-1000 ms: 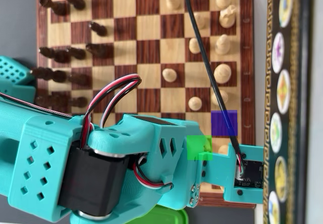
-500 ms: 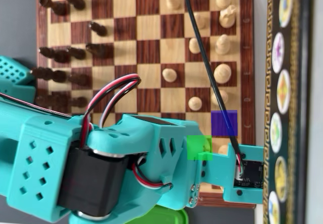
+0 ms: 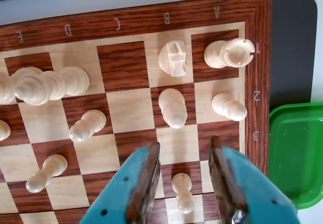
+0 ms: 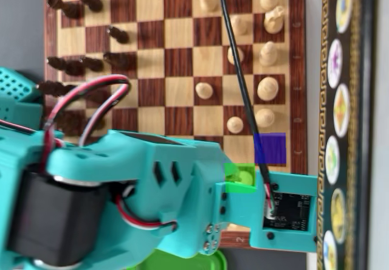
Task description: Play chess
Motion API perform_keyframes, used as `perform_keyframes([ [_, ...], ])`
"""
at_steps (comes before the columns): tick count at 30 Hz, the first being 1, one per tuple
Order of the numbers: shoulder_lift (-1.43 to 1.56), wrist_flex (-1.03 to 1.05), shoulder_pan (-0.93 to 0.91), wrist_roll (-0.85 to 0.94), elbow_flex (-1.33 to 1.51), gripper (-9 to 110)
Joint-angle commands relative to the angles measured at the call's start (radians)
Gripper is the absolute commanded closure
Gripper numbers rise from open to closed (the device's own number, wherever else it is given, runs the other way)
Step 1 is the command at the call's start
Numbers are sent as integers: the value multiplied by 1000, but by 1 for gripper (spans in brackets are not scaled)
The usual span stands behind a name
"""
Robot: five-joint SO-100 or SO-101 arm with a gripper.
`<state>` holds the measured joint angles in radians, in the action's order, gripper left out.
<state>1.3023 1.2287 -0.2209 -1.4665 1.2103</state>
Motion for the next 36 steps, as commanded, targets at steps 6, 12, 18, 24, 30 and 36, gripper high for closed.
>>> perform_keyframes([
  [6,249,-5,0,-8,141,86],
  [12,466,-5,-3,-9,330,86],
  [18,718,-6,-5,-9,525,86],
  [24,959,-6,-2,-11,675,86],
  [30,1190,-25,2,-11,796,86],
  [36,1424,-199,60,-11,997,86],
])
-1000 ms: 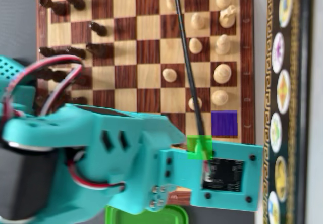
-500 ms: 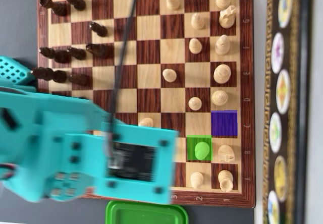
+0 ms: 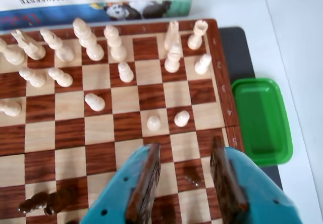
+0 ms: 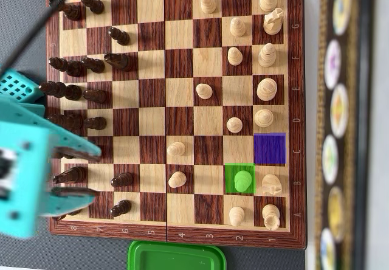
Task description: Play chess
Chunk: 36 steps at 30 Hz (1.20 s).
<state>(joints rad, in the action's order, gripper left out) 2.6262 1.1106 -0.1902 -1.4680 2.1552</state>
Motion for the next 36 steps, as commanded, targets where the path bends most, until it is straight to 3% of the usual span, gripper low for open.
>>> perform_keyframes([
  [1,138,-123,43,-9,94,86],
  [17,584,-758,135,-9,485,86],
  [23,667,-1034,164,-110,623,86],
  [36,723,-1720,163,-112,818,86],
])
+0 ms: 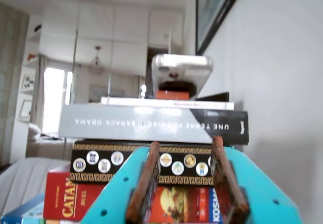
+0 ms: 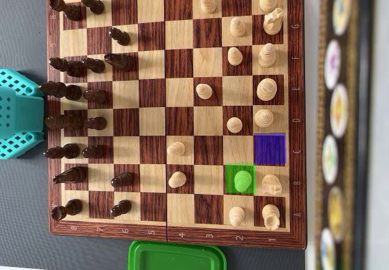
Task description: Play chess
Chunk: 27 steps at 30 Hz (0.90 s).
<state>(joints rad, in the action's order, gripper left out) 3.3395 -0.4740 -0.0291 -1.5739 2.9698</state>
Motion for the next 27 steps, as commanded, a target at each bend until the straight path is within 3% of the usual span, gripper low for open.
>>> perform_keyframes([
  [1,9,-184,0,-6,11,86],
  [16,9,-811,3,6,172,86],
  [27,11,-1017,-9,23,189,86],
])
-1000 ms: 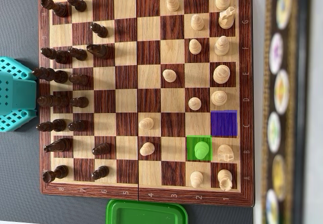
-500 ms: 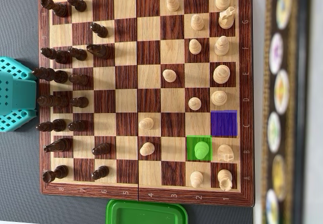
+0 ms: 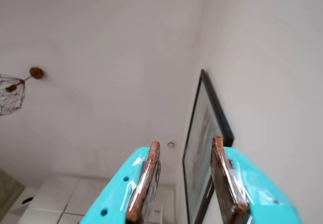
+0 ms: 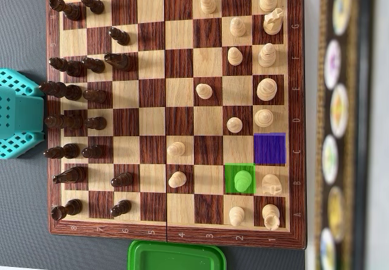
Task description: Play chess
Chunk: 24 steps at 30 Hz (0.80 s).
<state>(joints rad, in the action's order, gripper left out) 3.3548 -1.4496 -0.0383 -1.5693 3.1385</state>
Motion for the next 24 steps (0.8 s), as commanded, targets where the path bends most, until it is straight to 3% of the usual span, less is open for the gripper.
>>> perform_keyframes([
  [1,-5,-66,0,38,20,86],
  [14,-5,-333,2,107,21,86],
  [24,-5,-354,8,103,21,86],
])
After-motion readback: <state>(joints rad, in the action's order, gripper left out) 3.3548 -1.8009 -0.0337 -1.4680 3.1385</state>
